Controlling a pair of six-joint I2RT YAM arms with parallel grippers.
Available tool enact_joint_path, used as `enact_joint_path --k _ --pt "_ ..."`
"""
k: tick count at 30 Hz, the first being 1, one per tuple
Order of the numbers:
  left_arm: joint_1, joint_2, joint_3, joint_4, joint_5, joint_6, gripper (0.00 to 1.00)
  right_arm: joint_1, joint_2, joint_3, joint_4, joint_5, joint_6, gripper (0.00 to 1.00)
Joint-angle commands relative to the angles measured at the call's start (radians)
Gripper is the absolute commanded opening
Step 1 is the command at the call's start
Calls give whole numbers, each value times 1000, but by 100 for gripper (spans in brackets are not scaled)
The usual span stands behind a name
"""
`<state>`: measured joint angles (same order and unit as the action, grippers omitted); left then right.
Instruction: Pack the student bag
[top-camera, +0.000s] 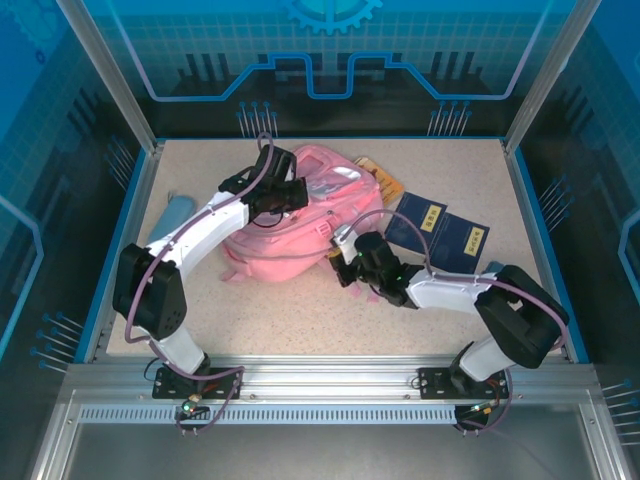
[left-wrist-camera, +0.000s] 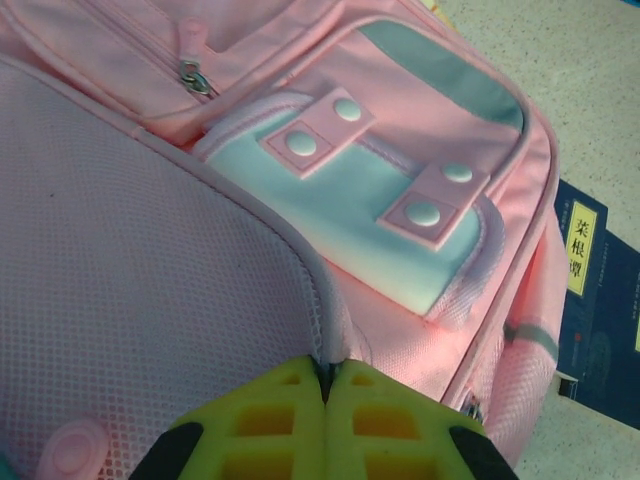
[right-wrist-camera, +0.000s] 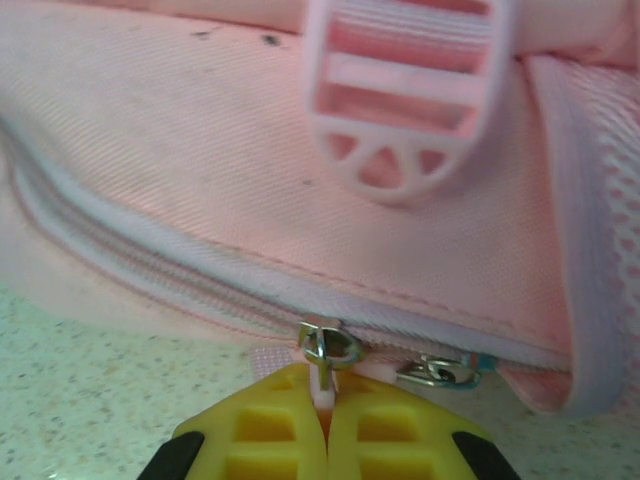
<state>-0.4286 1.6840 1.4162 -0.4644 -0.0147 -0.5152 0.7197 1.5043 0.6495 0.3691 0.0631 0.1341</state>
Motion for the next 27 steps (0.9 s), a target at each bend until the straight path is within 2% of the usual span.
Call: enact_joint_path --k 1,5,6,8,9,10,13,20,27 --pt "10 -22 24 17 -24 18 0 -118 -18 49 -47 -148 -26 0" --pt "8 -32 57 -77 9 101 0 -241 19 112 -122 -243 -106 0" --pt "10 -29 73 -110 15 129 3 -262 31 135 -147 -263 -125 0" --pt "10 -24 99 -158 17 179 23 -290 57 174 -181 -294 -155 0" --pt "10 -19 113 -183 19 208 37 -300 73 193 -199 -309 -167 0" --pt "10 -12 130 -207 15 234 46 -310 87 209 -210 -323 -176 0" --pt "8 22 172 -270 27 295 59 -336 128 257 -231 -359 -196 0" --pt "-23 43 140 -296 112 369 65 -361 232 369 -315 -409 -190 0" --pt "-71 75 93 -330 -10 451 63 -364 289 441 -403 -409 -195 0"
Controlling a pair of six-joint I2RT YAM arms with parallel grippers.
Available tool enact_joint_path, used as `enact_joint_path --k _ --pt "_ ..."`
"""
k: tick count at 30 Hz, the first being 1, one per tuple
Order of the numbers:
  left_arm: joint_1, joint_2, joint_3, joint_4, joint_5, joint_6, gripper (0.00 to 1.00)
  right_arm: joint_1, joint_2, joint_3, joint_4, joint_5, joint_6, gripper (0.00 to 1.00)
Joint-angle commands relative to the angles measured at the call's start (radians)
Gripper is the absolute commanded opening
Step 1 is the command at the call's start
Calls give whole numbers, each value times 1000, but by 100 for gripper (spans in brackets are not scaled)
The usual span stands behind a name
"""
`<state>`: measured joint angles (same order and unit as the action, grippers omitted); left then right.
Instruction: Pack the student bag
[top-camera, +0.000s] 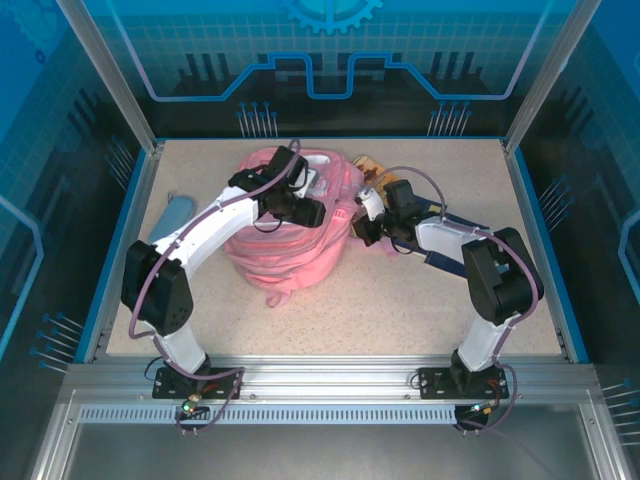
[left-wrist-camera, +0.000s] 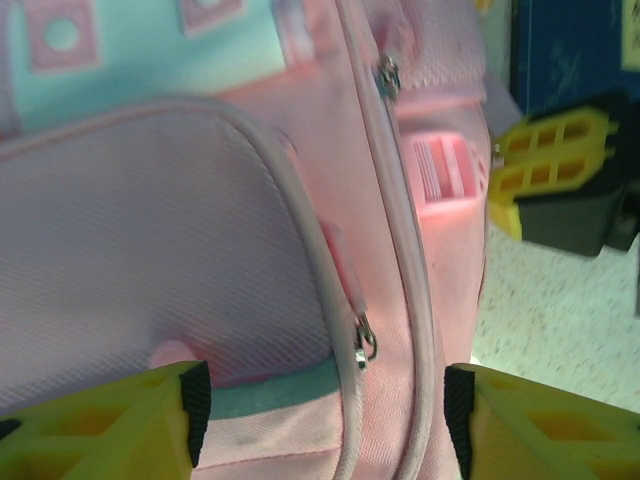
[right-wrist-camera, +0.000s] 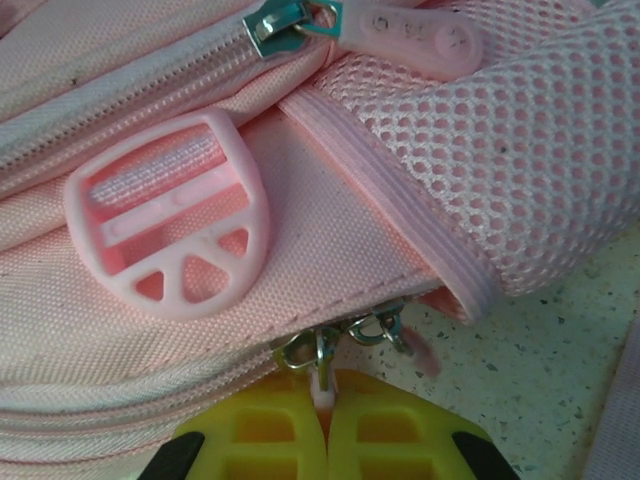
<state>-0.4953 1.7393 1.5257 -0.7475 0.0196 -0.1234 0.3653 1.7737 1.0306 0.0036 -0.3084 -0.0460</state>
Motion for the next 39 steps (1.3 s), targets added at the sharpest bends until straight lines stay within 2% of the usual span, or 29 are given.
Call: enact_joint_path --k 1,4,12,13,18,31,39 --pt "-10 24 -17 -48 -64 60 61 -11 27 71 -53 -38 -17 0" --pt "-28 40 -16 -56 -117 61 54 -11 40 93 -79 -50 -16 0" --pt "-58 140 -3 -85 -254 39 51 -11 40 113 -122 -50 -24 0" --pt "-58 150 1 -80 -267 31 45 -10 40 112 -128 -47 -26 0" --pt "-57 187 48 -54 -318 -56 1 4 36 115 -177 -46 -22 0" --pt "-61 239 161 -40 -290 -380 0 126 -58 6 -226 67 50 0" --pt "-60 240 175 -21 -213 -414 0 223 -84 -105 -41 -65 157 0"
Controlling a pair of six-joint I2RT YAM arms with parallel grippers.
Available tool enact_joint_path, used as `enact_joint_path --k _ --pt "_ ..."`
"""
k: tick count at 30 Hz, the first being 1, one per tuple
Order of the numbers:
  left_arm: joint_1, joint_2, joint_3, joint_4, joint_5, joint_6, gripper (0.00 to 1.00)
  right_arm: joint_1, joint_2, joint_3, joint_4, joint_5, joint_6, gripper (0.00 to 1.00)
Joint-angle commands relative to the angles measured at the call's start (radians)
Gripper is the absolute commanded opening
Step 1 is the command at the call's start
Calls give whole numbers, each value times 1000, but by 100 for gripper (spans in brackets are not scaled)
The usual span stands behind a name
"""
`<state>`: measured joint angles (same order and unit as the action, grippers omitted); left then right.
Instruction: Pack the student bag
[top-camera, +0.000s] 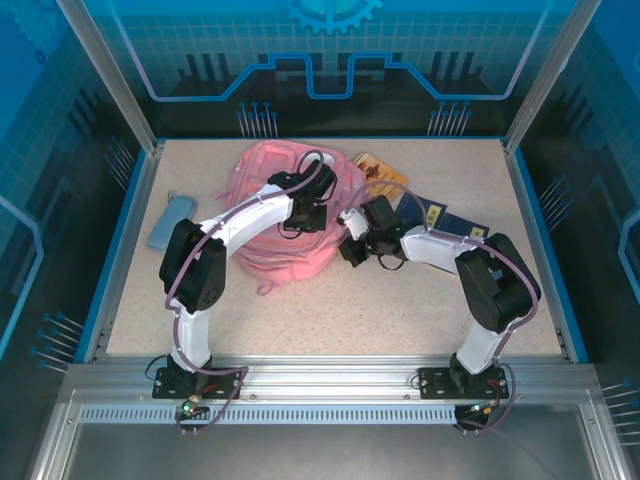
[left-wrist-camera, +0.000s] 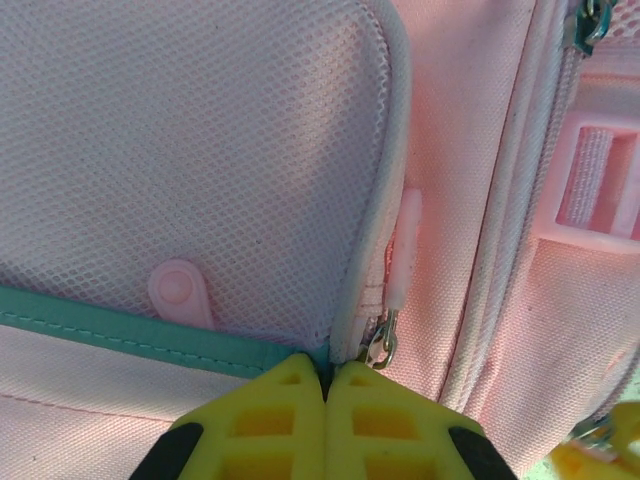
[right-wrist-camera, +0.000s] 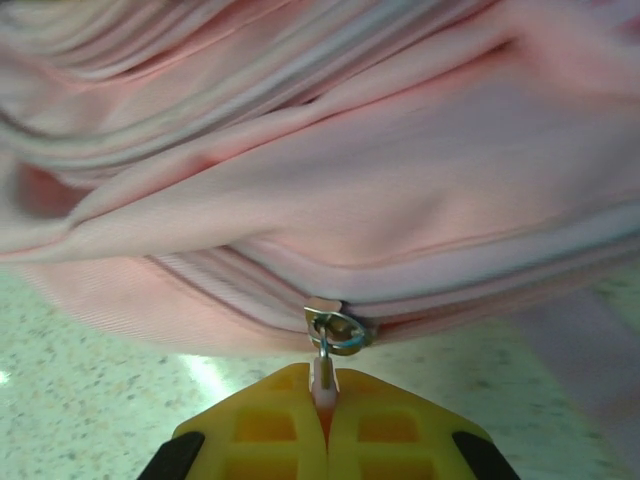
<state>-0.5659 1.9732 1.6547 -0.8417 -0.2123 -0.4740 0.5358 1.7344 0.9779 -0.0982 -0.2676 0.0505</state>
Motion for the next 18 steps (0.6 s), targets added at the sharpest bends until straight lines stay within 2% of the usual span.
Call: enact_joint_path --k 1,5,6,9,12,14,18 --pt "13 3 46 74 32 -65 0 59 -54 -75 105 -122 80 0" --pt "36 -47 30 90 110 -59 0 24 -135 -162 214 -116 154 0" --pt "46 -68 22 96 144 -48 4 1 -161 -168 216 -116 166 0" --pt "70 -133 -2 104 254 17 34 -82 -201 -144 146 -133 178 0" --pt "73 -195 -19 94 291 125 53 -158 -217 -116 81 -136 178 0" --pt "73 -219 -24 75 289 208 57 -198 -220 -90 33 -124 164 0" --pt "70 -250 -58 77 279 368 59 -262 -203 -17 -28 -110 133 0"
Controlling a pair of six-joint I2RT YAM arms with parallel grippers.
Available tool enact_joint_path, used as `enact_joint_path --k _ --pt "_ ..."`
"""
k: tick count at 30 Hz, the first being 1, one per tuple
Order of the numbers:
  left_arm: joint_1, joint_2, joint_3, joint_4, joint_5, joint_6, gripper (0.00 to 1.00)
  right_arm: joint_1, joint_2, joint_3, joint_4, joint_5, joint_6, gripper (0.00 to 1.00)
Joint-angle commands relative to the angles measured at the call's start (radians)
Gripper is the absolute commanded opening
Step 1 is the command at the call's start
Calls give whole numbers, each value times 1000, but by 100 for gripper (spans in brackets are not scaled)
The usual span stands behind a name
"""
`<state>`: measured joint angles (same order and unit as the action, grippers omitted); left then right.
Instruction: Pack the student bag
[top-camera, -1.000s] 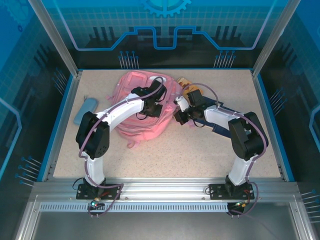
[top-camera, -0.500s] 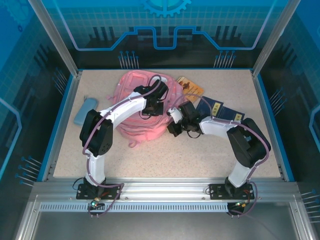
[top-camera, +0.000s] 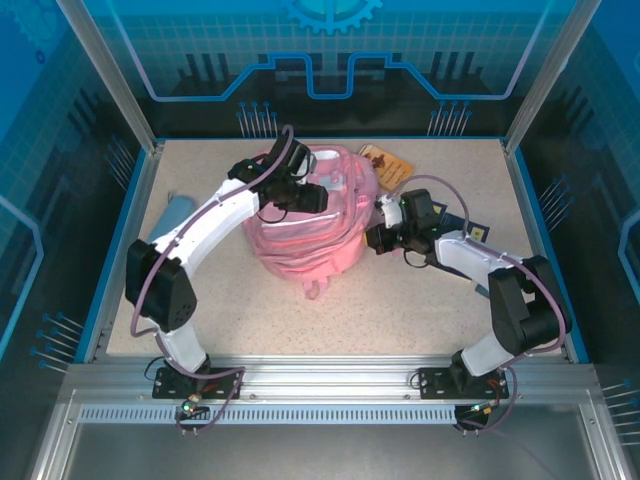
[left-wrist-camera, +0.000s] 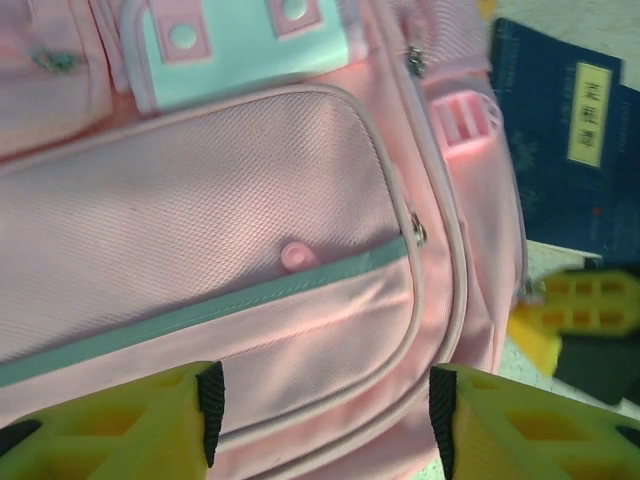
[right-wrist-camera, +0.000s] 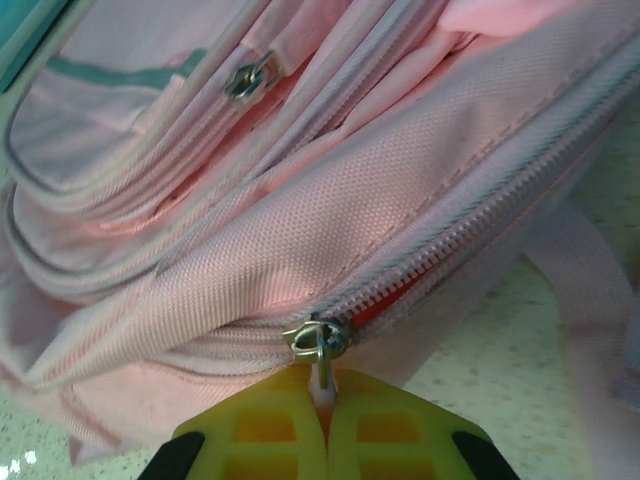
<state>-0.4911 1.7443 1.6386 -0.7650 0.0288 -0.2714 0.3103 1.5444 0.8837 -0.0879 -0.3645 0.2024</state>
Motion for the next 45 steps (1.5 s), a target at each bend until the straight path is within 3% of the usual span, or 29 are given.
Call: enact_joint_path --k 1,8,24,25,30,33,38,45 --pt "-8 -25 -54 9 45 203 59 -47 -5 95 -48 -18 -23 0" --pt "-63 33 -106 69 -11 451 63 -79 51 201 -110 -32 -48 0" --pt "-64 208 -12 83 -25 571 55 -78 51 215 -149 -58 -83 0" --pt "-63 210 -16 92 -33 567 52 -76 50 215 -154 -57 -85 0" --pt "-64 213 -19 153 -91 490 16 -30 26 191 -195 -10 -120 0" --pt "-64 201 -28 202 -147 400 0 5 -7 149 -201 28 -128 0" --pt "-64 185 -19 223 -185 240 0 77 -75 75 -198 63 -122 0" --pt "-66 191 19 216 -180 143 0 245 -135 -43 -69 59 -1 0"
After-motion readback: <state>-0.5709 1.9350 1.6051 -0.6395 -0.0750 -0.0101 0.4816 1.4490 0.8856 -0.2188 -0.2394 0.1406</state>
